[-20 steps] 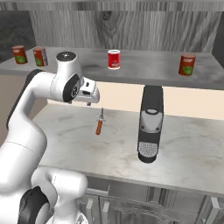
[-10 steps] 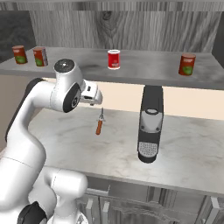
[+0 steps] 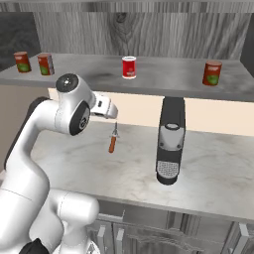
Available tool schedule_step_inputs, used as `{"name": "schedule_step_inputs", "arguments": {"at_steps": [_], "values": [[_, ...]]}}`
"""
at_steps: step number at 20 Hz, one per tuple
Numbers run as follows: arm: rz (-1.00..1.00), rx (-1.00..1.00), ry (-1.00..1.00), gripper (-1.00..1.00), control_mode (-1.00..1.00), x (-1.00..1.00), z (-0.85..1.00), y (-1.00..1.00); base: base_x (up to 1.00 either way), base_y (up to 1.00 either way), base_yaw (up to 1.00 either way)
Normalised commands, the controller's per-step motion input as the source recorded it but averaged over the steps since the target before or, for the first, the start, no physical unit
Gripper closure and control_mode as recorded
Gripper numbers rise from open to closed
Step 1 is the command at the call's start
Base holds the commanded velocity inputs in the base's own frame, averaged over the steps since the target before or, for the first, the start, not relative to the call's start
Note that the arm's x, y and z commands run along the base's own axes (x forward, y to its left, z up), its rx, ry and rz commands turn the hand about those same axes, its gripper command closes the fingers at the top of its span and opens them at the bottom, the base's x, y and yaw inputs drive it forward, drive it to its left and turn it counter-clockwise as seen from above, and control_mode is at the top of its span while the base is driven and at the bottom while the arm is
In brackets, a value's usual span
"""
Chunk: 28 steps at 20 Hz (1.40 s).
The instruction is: Stack two cans on top of the other two cans in the cabinet.
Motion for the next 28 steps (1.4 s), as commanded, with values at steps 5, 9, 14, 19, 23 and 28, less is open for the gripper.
{"name": "schedule_step_inputs", "arguments": {"at_steps": [5,9,14,19,23,28], "values": [[-0.02,0.00,-0.07,-1.00,-1.00,0.00,0.02,-0.42,0.00,0.00,0.00],[-0.08,0.00,-0.07,-1.00,-1.00,0.00,0.07,-0.34,0.00,0.00,0.00],[-0.13,-0.01,-0.09,-1.00,-1.00,0.00,0.00,-0.34,0.00,0.00,0.00],[-0.13,-0.03,-0.11,-1.00,-1.00,-0.01,0.01,-0.38,0.00,0.00,0.00],[-0.13,-0.04,-0.09,-1.00,-1.00,0.00,0.10,-0.36,0.00,0.00,0.00],[-0.09,-0.03,-0.05,-1.00,-1.00,0.00,0.17,-0.48,0.00,0.00,0.00]]}}
